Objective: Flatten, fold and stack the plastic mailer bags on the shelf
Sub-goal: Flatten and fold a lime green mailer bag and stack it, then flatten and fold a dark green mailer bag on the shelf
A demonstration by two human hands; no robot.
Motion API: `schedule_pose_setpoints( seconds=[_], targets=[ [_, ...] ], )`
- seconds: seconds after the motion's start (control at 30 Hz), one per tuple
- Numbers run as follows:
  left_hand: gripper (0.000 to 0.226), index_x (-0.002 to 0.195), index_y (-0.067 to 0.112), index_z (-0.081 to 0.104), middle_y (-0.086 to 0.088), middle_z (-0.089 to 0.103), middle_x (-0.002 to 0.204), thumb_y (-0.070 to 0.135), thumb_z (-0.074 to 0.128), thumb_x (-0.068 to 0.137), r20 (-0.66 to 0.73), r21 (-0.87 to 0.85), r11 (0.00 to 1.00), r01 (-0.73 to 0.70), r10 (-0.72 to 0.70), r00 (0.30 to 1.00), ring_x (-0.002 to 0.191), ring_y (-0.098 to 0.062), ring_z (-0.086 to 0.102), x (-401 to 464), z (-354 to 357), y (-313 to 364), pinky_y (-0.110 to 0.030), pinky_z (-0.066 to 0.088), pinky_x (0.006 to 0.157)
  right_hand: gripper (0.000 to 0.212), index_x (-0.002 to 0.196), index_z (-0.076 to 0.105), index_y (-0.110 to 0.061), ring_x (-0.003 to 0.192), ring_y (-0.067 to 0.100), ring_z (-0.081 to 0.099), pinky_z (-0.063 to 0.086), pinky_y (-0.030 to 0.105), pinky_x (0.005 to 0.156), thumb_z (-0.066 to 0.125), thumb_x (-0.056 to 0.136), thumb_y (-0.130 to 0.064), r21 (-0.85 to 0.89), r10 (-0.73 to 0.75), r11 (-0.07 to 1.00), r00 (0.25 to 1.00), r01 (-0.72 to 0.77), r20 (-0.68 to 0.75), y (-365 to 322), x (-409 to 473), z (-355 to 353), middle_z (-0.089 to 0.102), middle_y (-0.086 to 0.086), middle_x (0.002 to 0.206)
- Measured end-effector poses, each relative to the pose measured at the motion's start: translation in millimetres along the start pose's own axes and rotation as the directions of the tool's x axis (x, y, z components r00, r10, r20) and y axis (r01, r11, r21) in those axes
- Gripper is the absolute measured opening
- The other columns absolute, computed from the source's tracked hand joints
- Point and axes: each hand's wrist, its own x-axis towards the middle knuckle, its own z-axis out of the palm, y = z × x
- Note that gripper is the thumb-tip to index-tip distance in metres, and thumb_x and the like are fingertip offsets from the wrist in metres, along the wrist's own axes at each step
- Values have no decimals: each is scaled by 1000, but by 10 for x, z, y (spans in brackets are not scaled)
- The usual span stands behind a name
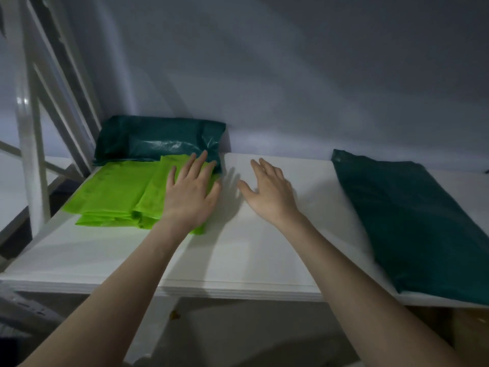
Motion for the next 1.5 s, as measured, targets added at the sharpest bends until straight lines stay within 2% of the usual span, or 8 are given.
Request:
schedule_pose_setpoints(
  seconds=[0.27,0.6,0.77,0.9,1.07,1.23,1.37,1.5],
  targets=[
    [78,143,27,32,6,16,157,58,1,78,25,-115,976,-183,187,982,145,-13,7,-156,122,950,-41,6,116,61,147,26,-19,143,19,16,19,39,113,39,95,-47,-6,128,992,983,-130,-133,803,-394,-644,21,0,156],
    [60,145,24,28,0,15,157,52,17,92,181,-270,929,-251,305,935,144,-19,14,-247,390,2112,-38,13,116,64,149,19,-18,144,24,14,21,45,113,36,95,-49,-55,330,937,927,-344,-178,1915,-1018,-1243,16,2,157],
    [50,141,15,33,-11,31,149,38,37,97,302,-475,874,-100,268,915,136,-27,28,-278,648,2558,-37,24,111,65,148,20,-17,141,28,18,24,45,112,38,95,-50,-35,456,882,870,-470,-186,2493,-1314,-1364,18,6,156],
    [53,139,11,31,-14,39,142,39,43,96,464,-625,764,162,197,863,127,-30,40,-305,753,2892,-32,33,98,67,148,17,-20,141,32,15,20,47,114,38,93,-53,24,591,805,798,-593,-122,2909,-1510,-1361,15,9,156],
    [65,137,11,25,-8,52,132,39,59,88,620,-750,385,538,124,775,109,-20,56,-268,923,3146,-27,44,87,71,149,13,-23,140,36,17,20,51,113,38,91,-58,95,676,735,736,-671,-39,3208,-1621,-1274,15,10,155],
    [85,143,7,19,-2,50,126,42,67,82,642,-748,219,626,4,767,105,-18,55,-176,991,3261,-28,44,84,74,147,14,-24,138,37,20,23,52,111,43,89,-58,39,660,751,752,-659,10,3203,-1639,-1137,19,9,153],
    [57,113,7,58,-4,68,107,48,71,76,692,-721,72,689,30,721,92,-17,66,-67,934,3160,-25,54,72,76,145,19,-24,134,35,24,27,51,108,53,85,-56,78,623,780,782,-621,-3,3041,-1619,-1060,24,7,147],
    [36,102,12,62,0,69,95,38,72,79,621,-782,82,618,8,784,82,-14,67,-29,737,3027,-20,55,57,80,143,19,-25,132,33,28,29,50,107,59,80,-56,97,554,828,832,-553,15,2781,-1566,-972,27,5,144]
  ],
)
